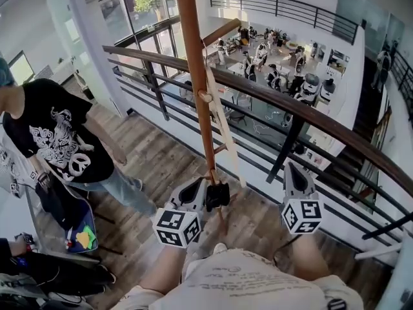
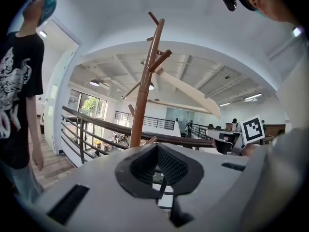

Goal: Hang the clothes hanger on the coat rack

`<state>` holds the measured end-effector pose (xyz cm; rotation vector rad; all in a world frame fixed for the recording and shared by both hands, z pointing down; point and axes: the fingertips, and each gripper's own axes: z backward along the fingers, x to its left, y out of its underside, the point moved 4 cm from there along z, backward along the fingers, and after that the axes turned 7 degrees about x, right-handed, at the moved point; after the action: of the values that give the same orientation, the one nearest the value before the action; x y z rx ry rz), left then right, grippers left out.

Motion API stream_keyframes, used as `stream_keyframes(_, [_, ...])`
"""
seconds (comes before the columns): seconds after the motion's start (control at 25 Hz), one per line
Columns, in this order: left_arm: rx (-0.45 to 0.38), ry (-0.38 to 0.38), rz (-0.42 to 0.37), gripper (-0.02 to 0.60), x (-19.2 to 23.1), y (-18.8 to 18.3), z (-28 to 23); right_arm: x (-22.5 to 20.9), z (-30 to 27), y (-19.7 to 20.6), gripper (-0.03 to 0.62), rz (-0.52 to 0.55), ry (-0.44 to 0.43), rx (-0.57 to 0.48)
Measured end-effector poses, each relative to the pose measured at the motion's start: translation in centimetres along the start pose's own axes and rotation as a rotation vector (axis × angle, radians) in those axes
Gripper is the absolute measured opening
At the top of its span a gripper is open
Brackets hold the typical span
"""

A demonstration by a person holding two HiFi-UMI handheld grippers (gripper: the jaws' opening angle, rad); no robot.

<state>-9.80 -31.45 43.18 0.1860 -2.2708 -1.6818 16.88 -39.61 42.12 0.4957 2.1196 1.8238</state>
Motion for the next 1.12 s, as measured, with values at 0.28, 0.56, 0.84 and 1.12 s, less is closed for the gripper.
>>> stream_keyframes(0.28, [0.003, -0.041, -0.023, 0.005, 0.4, 0.9, -0.9, 0.7, -0.6, 2.2, 0.002, 0.010, -0.011, 0.044])
stream_keyframes(0.56, [0.015, -0.036, -0.011, 0.005, 0.8, 0.4, -0.8, 1.2, -0.5, 1.4, 0.002, 0.015, -0.020, 0.050])
stream_keyframes(0.84, [0.029, -0.028, -0.006, 0.005, 0.3, 1.2, -1.7, 0.6, -0.8, 2.4, 0.002, 0.019, -0.033, 0.073])
stream_keyframes(1.12, [0.025, -0.029, 0.002, 0.005, 0.1, 0.8, -1.8, 0.5, -0.9, 1.8, 0.002, 0.027, -0.049, 0.069])
